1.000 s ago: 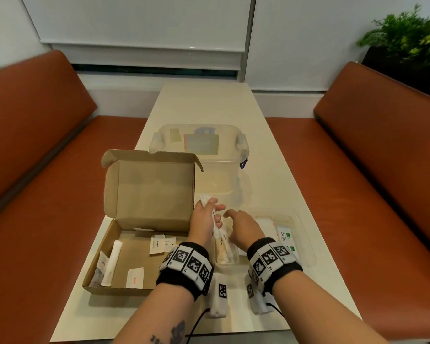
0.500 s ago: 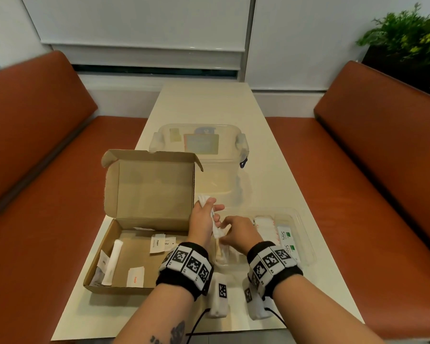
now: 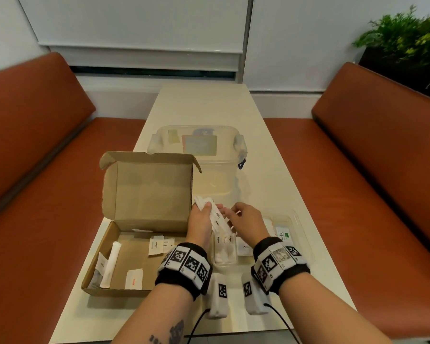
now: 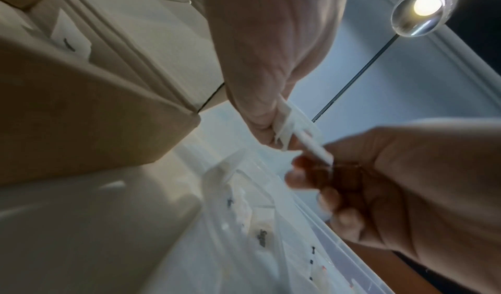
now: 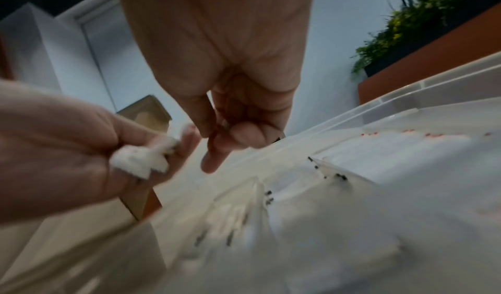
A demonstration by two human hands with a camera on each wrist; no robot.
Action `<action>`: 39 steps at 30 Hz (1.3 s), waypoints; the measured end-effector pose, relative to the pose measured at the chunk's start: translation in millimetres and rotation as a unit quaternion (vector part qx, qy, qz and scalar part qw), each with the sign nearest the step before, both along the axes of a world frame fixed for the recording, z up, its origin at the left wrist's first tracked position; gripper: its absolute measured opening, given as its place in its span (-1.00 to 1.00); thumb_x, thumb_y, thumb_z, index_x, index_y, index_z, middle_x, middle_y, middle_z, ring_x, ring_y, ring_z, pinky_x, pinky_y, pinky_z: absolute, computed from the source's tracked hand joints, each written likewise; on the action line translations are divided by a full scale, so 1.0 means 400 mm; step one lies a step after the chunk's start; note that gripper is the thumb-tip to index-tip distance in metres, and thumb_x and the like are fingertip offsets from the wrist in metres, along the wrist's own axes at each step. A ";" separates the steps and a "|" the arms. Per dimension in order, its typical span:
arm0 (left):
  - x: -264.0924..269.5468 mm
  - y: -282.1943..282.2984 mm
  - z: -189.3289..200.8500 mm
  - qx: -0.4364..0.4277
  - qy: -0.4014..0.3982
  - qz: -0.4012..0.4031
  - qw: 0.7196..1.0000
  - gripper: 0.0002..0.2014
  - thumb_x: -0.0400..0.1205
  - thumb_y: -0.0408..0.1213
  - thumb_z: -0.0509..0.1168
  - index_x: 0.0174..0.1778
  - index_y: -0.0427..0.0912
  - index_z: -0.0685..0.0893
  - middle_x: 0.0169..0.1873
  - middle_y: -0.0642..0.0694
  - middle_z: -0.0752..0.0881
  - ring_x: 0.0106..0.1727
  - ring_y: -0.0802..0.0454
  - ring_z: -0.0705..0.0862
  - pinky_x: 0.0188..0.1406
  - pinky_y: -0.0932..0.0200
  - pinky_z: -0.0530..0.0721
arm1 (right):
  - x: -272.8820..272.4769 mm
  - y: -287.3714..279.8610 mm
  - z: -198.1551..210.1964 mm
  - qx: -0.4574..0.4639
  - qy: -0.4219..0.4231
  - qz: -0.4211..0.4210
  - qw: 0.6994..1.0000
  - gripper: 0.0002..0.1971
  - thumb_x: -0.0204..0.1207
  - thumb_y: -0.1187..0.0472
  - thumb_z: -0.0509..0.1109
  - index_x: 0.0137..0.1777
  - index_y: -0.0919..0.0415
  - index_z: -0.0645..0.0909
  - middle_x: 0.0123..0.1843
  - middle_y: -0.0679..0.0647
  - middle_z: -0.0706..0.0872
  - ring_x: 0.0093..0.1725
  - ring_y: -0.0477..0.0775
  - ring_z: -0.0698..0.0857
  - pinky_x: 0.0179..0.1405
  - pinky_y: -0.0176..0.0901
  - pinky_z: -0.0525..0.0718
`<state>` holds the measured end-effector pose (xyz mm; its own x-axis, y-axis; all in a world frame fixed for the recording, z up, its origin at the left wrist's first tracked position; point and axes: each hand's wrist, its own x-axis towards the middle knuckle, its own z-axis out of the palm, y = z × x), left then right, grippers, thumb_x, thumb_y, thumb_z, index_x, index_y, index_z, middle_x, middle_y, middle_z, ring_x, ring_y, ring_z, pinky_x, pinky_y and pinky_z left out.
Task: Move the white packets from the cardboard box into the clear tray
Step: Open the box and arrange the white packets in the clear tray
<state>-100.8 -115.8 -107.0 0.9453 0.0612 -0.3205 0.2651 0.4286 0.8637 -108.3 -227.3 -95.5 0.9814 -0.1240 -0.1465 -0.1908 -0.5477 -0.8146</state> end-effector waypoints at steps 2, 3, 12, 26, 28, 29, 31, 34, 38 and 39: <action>0.001 -0.001 -0.002 0.025 -0.014 -0.008 1.000 -0.78 0.76 -0.37 0.03 -0.05 -0.24 0.59 -0.04 -0.26 0.72 -0.07 -0.15 0.72 -0.07 -0.02 0.71 | -0.004 -0.001 0.010 0.063 0.035 0.014 0.997 -0.78 0.51 0.09 0.42 -0.22 0.20 0.49 -0.29 0.12 0.71 -0.36 0.06 0.70 -0.38 -0.09 0.75; 0.002 -0.002 -0.003 0.034 -0.018 -0.011 0.999 -0.76 0.77 -0.37 0.03 -0.07 -0.20 0.59 -0.02 -0.26 0.72 -0.04 -0.17 0.72 -0.01 -0.07 0.71 | -0.007 -0.003 0.014 0.093 0.057 0.030 0.994 -0.79 0.46 0.17 0.47 -0.19 0.20 0.48 -0.28 0.14 0.72 -0.36 0.08 0.70 -0.35 -0.07 0.77; 0.025 -0.010 -0.004 0.064 0.008 0.015 0.998 -0.83 0.75 -0.40 0.04 0.09 -0.15 0.52 -0.08 -0.11 0.66 -0.23 0.08 0.62 -0.25 0.24 0.61 | 0.030 -0.104 0.043 0.172 -0.029 -0.059 0.983 -0.90 0.47 0.33 0.47 -0.11 0.39 0.72 -0.40 0.13 0.65 -0.45 -0.02 0.59 -0.35 -0.26 0.65; 0.022 -0.019 -0.020 0.218 -0.038 -0.077 0.972 -0.92 0.57 -0.23 0.41 -0.24 -0.05 0.70 -0.44 0.03 0.59 -0.44 0.08 0.46 -0.42 0.22 0.47 | 0.039 -0.082 0.038 0.261 -0.005 -0.053 0.964 -0.85 0.43 0.35 0.52 -0.17 0.33 0.57 -0.36 0.15 0.67 -0.39 0.03 0.65 -0.29 -0.21 0.70; 0.022 -0.018 -0.022 0.208 -0.031 -0.067 0.975 -0.92 0.59 -0.19 0.39 -0.21 -0.04 0.69 -0.44 0.03 0.57 -0.45 0.08 0.44 -0.40 0.19 0.46 | 0.034 -0.072 0.029 0.287 -0.008 -0.063 0.956 -0.87 0.45 0.42 0.48 -0.22 0.34 0.56 -0.38 0.18 0.66 -0.40 0.05 0.65 -0.28 -0.23 0.70; 0.021 -0.017 -0.022 0.200 -0.027 -0.057 0.978 -0.91 0.61 -0.15 0.36 -0.19 -0.03 0.67 -0.39 0.01 0.58 -0.45 0.09 0.43 -0.39 0.19 0.46 | 0.033 -0.071 0.026 0.289 -0.011 -0.078 0.954 -0.88 0.45 0.42 0.48 -0.22 0.34 0.57 -0.39 0.18 0.66 -0.40 0.04 0.65 -0.28 -0.23 0.70; 0.025 -0.014 -0.018 0.168 -0.018 -0.032 0.985 -0.87 0.67 -0.13 0.25 -0.13 -0.06 0.63 -0.24 -0.02 0.63 -0.47 0.12 0.41 -0.42 0.23 0.45 | 0.035 -0.072 0.018 0.258 -0.005 -0.104 0.960 -0.88 0.44 0.40 0.50 -0.23 0.34 0.59 -0.39 0.19 0.67 -0.43 0.03 0.64 -0.31 -0.25 0.69; 0.035 -0.008 -0.007 0.113 0.003 -0.006 0.994 -0.84 0.74 -0.20 0.13 0.04 -0.16 0.58 -0.09 -0.04 0.63 -0.49 0.15 0.38 -0.56 0.35 0.42 | 0.025 -0.062 -0.005 0.135 0.070 -0.062 0.986 -0.81 0.39 0.39 0.54 -0.26 0.28 0.54 -0.38 0.18 0.70 -0.47 0.00 0.66 -0.46 -0.31 0.65; 0.032 -0.009 0.001 0.092 0.003 0.001 0.996 -0.81 0.75 -0.27 0.08 0.13 -0.23 0.56 -0.12 -0.06 0.63 -0.49 0.14 0.35 -0.60 0.36 0.38 | 0.000 -0.011 -0.039 -0.051 0.102 0.042 0.993 -0.73 0.33 0.41 0.52 -0.29 0.17 0.45 -0.29 0.14 0.71 -0.30 0.06 0.74 -0.25 -0.16 0.75; 0.030 -0.009 0.001 0.091 0.003 -0.002 0.996 -0.81 0.75 -0.28 0.08 0.13 -0.24 0.56 -0.12 -0.07 0.63 -0.49 0.14 0.35 -0.58 0.34 0.38 | -0.002 -0.002 -0.043 -0.088 0.087 0.053 0.991 -0.74 0.31 0.41 0.50 -0.31 0.15 0.44 -0.27 0.11 0.70 -0.25 0.07 0.72 -0.19 -0.13 0.73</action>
<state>-88.7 -119.5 -106.5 0.9438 0.1157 -0.3096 0.2711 0.2650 0.9254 -109.0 -228.1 -112.7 0.9521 -0.0605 -0.2996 -0.2539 -0.7024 -0.6649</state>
